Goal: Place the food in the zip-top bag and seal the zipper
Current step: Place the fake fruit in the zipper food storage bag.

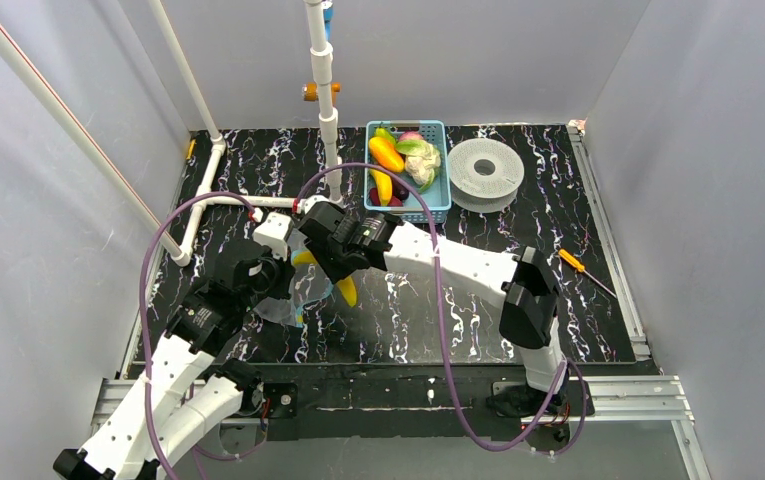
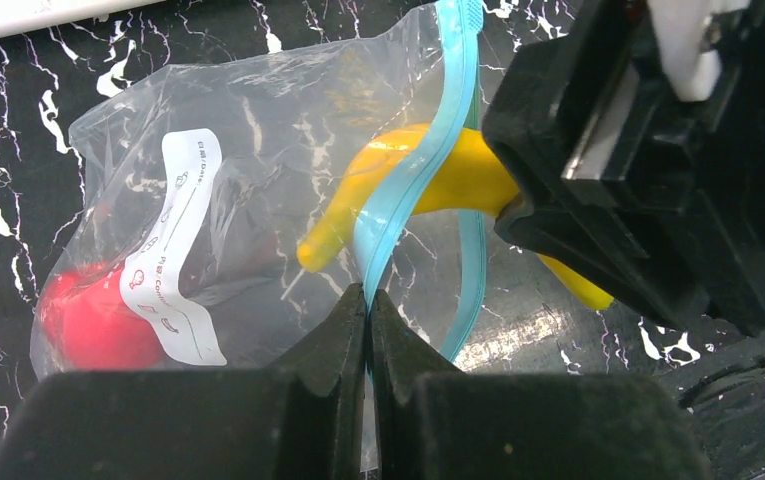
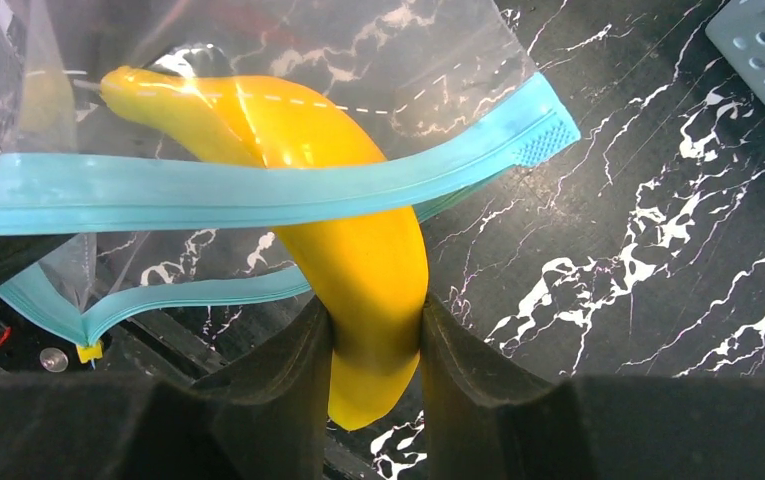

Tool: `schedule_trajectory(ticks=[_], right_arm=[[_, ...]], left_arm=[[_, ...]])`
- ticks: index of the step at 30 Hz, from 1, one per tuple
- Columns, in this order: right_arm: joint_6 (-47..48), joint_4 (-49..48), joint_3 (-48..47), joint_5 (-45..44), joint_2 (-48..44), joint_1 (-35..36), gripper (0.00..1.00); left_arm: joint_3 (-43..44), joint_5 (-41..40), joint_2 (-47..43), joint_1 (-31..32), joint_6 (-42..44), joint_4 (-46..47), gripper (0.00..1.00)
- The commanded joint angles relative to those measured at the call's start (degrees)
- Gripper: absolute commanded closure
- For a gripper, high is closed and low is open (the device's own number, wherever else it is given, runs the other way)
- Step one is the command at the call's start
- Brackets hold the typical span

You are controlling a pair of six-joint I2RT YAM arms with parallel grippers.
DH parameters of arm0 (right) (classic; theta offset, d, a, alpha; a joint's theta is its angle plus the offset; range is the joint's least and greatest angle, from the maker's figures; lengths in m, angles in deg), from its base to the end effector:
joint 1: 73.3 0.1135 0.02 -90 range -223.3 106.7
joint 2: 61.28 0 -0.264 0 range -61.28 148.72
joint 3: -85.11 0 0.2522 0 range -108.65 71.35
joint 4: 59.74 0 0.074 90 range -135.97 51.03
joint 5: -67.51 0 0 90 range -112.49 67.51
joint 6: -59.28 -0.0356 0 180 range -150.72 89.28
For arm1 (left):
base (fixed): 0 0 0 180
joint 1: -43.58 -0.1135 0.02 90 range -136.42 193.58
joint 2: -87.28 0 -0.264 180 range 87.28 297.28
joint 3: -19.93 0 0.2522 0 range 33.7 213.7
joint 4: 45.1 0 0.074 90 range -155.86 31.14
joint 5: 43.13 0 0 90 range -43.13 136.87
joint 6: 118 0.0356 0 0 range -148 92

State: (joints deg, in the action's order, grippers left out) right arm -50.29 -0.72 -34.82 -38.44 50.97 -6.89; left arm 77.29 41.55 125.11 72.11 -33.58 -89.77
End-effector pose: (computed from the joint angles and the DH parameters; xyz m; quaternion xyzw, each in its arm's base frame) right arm 0.1841 0.3970 0.3070 -0.3293 0.8758 0.1278 0.3291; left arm 0.1318 -0.0679 0.3132 0.1433 0.8312 -0.1197 0.5236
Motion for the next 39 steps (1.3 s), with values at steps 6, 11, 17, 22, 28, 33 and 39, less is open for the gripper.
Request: schedule_trajectory(ticks=[6,11,17,22,28,33,39], right_arm=[[-5.82,-6.83,-0.71,4.87,-2.28,-0.2,0.82],[-10.47,-10.43,0.7,5.69,-3.48,-1.64,0.82],[-14.75,-17.97,5.94,9.13,-6.48,-3.65,0.72],[-14.69,-18.0,5.15,10.87,-5.8,-4.48,0.62],[-13.94,-20.45,6.34,13.71,-5.54,-5.13,0.32],[-12.38,-20.48,9.23,14.77,-7.07,-5.42,0.25],[-9.19,-19.92,16.44,14.98,-12.02,-5.5,0.24]], left_arm=[[-0.18,4.25,-0.46,0.46,0.64,0.46,1.0],[-0.7,5.31,-2.33,0.82,0.84,1.03,1.0],[-0.72,8.09,-2.72,1.01,1.02,1.34,1.0],[-0.78,8.57,-3.26,1.09,1.27,1.56,1.0],[-0.96,7.68,-4.74,1.1,1.18,1.71,1.0],[-1.05,6.23,-4.95,1.16,1.18,1.65,1.0],[-0.97,1.36,-5.39,1.17,0.93,1.29,1.0]])
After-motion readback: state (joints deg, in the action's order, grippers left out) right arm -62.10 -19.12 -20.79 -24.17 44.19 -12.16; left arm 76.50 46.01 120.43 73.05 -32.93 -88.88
